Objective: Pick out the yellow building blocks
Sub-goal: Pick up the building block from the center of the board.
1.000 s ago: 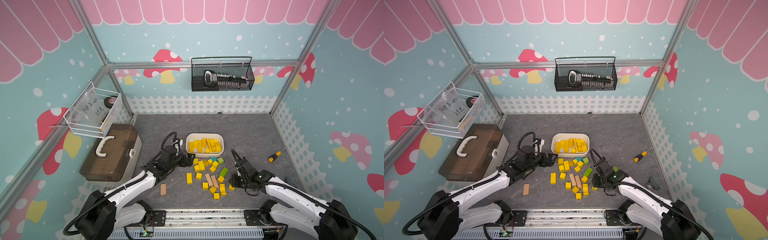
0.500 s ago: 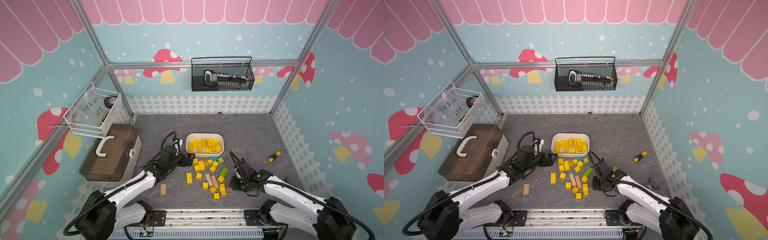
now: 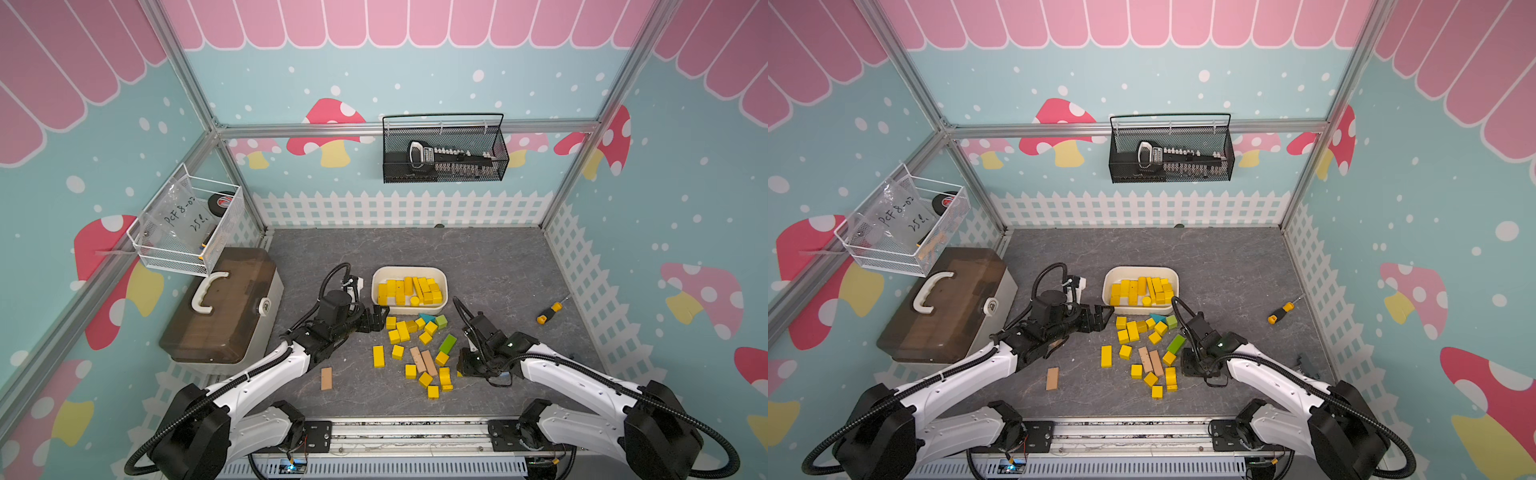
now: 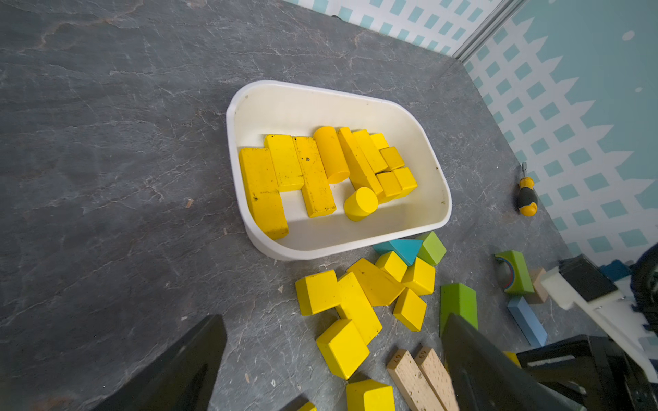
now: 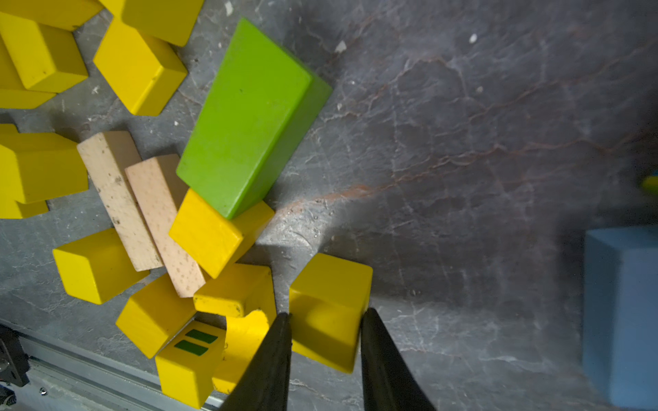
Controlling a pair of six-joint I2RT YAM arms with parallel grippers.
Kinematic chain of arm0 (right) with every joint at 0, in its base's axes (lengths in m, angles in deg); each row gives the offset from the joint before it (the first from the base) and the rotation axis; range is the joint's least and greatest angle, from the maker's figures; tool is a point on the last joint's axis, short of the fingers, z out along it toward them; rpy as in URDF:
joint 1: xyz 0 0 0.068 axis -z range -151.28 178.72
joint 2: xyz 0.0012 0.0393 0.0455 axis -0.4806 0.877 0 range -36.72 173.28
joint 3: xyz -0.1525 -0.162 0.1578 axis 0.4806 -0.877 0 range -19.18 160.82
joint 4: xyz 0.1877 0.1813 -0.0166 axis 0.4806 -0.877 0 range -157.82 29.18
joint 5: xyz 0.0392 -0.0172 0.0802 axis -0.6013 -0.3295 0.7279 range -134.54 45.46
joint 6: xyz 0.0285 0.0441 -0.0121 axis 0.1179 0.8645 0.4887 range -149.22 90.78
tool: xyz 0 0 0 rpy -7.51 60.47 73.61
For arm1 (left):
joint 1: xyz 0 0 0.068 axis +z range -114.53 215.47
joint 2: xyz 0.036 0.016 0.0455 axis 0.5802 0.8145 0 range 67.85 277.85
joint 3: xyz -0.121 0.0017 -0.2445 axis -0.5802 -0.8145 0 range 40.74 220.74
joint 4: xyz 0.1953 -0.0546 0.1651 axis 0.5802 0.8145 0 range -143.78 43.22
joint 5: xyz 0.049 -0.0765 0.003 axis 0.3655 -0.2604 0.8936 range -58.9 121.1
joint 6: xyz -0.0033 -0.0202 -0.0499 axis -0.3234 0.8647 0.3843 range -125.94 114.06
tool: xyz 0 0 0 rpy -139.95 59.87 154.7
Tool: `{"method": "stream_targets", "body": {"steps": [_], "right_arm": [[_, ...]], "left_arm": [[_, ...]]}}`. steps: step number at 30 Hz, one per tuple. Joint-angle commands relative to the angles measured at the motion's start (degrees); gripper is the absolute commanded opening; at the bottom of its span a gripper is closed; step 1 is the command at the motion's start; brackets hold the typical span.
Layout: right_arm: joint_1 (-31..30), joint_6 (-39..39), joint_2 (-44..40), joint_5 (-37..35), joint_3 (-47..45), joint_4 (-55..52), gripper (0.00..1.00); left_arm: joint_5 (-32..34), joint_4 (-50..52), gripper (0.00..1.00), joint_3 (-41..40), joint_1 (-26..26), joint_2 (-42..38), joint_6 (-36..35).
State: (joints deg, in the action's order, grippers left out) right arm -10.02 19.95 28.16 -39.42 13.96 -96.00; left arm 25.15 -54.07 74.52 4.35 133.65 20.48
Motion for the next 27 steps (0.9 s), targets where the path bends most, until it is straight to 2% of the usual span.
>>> {"method": "stream_targets", "body": {"steps": [1, 9, 16, 19, 24, 27], "right_arm": [[-0.37, -2.8, 1.64, -3.06, 2.88, -0.67, 0.33], [-0.29, -8.98, 10.73, -9.44, 11.63, -2.04, 0.37], [-0.26, -13.02, 18.44, -13.39, 19.44, -4.8, 0.33], [-0.28, -14.08, 18.48, -13.56, 20.25, -4.75, 0.34], [-0.23, -16.39, 15.64, -13.34, 19.97, -4.29, 0.47], [-0.26, -17.17, 14.51, -12.27, 19.69, -4.41, 0.49]], "left_arm": [[-0.71, -0.92, 0.99, -0.68, 0.45, -1.52, 0.48], [-1.25, -1.29, 0.99, -1.0, 0.97, -1.69, 0.66], [-1.84, -1.77, 0.99, -1.43, 1.5, -1.97, 1.0], [-1.95, -1.99, 0.99, -1.67, 1.82, -2.17, 1.1], [-2.54, -1.99, 0.99, -1.46, 2.3, -1.82, 1.21], [-2.65, -2.17, 0.99, -1.77, 2.29, -1.9, 1.36]]}}
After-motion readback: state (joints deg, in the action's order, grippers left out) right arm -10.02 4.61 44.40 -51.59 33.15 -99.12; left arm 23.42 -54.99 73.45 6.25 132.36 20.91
